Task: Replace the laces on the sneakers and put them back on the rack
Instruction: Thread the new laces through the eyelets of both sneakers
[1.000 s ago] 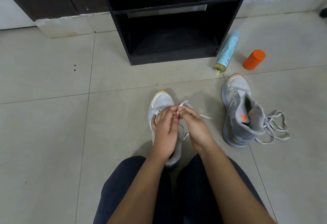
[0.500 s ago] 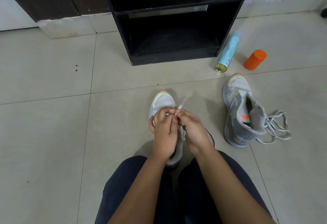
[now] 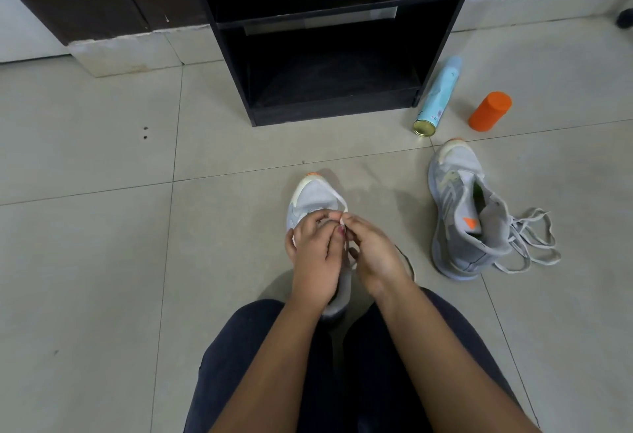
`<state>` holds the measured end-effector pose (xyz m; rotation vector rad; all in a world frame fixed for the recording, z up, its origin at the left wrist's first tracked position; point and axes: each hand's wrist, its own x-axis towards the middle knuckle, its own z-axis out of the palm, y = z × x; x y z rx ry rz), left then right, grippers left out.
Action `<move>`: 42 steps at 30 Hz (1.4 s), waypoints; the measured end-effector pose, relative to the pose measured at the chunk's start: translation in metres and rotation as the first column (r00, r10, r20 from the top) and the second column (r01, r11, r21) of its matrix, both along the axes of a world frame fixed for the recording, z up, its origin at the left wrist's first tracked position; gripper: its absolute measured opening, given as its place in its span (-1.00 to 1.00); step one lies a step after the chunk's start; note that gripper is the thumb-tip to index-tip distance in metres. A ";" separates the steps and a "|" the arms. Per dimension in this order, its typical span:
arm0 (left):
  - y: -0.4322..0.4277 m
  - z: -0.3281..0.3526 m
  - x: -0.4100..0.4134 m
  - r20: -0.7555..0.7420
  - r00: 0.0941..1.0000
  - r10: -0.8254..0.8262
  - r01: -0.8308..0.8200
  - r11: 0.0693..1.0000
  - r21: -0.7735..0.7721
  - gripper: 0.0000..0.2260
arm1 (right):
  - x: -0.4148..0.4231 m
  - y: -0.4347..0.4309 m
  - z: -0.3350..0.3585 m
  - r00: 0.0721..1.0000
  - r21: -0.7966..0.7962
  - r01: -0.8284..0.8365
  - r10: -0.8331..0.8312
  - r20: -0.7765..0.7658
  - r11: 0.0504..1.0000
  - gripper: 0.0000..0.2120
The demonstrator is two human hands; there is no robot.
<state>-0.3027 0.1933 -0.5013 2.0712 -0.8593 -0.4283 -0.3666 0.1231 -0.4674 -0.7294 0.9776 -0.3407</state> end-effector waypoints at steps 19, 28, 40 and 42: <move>0.038 0.005 0.032 -0.223 0.932 0.286 -0.260 0.955 0.142 -0.76 | -0.003 -0.025 -0.027 0.969 -0.560 -0.124 -0.021 -0.246 0.819 -0.86; 0.026 -0.010 0.038 -0.266 0.925 0.271 -0.216 0.951 0.220 -0.85 | 0.013 0.001 -0.043 0.816 -0.764 -0.506 -0.067 -0.575 0.400 -0.98; 0.027 -0.012 0.046 -0.530 0.787 0.315 -0.259 0.949 0.179 -0.79 | 0.023 0.012 -0.049 0.738 -0.721 -0.621 -0.080 -0.670 0.307 -0.93; 0.028 -0.012 0.047 -0.590 0.740 0.322 -0.266 0.946 0.184 -0.78 | 0.024 0.014 -0.048 0.740 -0.722 -0.619 -0.078 -0.668 0.309 -0.93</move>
